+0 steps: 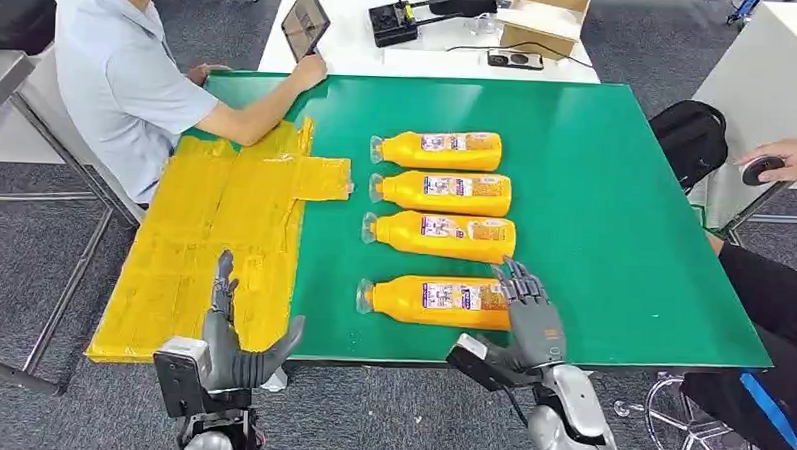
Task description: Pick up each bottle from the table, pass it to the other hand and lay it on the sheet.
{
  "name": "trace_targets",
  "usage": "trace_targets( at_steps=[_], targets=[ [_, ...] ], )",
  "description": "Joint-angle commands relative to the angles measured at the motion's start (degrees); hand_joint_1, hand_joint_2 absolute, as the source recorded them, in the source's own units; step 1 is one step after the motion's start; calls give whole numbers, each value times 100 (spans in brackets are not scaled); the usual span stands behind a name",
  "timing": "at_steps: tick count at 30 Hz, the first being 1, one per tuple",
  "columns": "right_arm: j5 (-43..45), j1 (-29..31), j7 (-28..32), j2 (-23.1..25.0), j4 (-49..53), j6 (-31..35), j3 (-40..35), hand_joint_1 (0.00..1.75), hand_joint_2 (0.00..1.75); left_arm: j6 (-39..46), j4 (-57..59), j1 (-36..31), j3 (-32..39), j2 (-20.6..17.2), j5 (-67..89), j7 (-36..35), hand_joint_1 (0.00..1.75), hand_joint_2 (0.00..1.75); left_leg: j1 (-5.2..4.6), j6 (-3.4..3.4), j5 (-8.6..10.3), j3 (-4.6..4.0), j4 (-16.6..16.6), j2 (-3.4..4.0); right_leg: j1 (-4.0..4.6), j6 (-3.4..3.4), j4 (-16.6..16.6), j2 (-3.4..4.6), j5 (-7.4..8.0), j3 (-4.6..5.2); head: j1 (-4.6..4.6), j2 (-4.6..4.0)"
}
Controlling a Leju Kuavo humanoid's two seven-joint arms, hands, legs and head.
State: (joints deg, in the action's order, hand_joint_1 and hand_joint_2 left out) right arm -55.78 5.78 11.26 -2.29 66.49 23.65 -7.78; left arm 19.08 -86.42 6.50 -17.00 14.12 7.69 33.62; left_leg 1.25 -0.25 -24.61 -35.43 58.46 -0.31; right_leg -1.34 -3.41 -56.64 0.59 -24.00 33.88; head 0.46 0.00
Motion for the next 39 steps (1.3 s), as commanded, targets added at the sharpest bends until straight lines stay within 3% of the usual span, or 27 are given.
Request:
trace_targets(
  at_steps=[1, 12, 21, 22, 23, 24, 30, 39],
  targets=[
    [-137, 879, -331, -73, -1094, -41, -200, 0, 175, -79, 312, -231, -45, -79, -16, -69, 0, 175, -3, 8, -6, 21, -7, 17, 0, 11, 7, 10, -1, -17, -2, 0],
    [-478, 1420, -990, -128, -1848, -773, -509, 0, 175, -80, 259, -164, 19, -79, 55, -138, 0, 175, -2, 9, -9, 33, -9, 18, 2, 17, 10, 10, -3, -28, -2, 0],
    [-61, 1638, -892, -162, -2380, -1390, -531, 0, 175, -185, 334, -201, 52, -102, 68, -227, 0, 175, 0, 6, -1, 18, -5, 5, 2, 6, 6, 0, 1, -17, -2, 0],
    [-20, 1642, -841, -167, -2409, -1392, -543, 5, 175, -183, 346, -206, 57, -97, 66, -226, 0, 175, -1, 10, -3, 36, -10, 7, 4, 16, 13, -2, -1, -35, -2, 0],
    [-9, 1624, -778, -181, -2437, -1367, -568, 143, 175, -185, 369, -216, 57, -92, 64, -224, 0, 175, -1, 6, 0, 22, -7, 1, 2, 8, 8, -4, 0, -22, -2, 0],
    [146, 1640, -662, -174, -2509, -1444, -557, 175, 175, -190, 387, -229, 57, -94, 59, -211, 0, 175, 0, 10, -1, 37, -12, 0, 4, 15, 15, -9, -1, -38, -2, 0],
    [510, 1604, -252, -151, -2493, -1370, -626, 175, 175, -234, 433, -267, 53, -99, -2, -164, 0, 175, -1, 7, 1, 39, -7, 3, 1, 7, 8, -4, 2, -33, -2, 0],
    [613, 1635, -186, -126, -2722, -1390, -752, 175, 175, -237, 433, -311, 45, -105, -16, -137, 0, 175, 1, 10, 0, 66, -12, 1, 6, 16, 15, -9, 2, -61, -2, 0]
  ],
)
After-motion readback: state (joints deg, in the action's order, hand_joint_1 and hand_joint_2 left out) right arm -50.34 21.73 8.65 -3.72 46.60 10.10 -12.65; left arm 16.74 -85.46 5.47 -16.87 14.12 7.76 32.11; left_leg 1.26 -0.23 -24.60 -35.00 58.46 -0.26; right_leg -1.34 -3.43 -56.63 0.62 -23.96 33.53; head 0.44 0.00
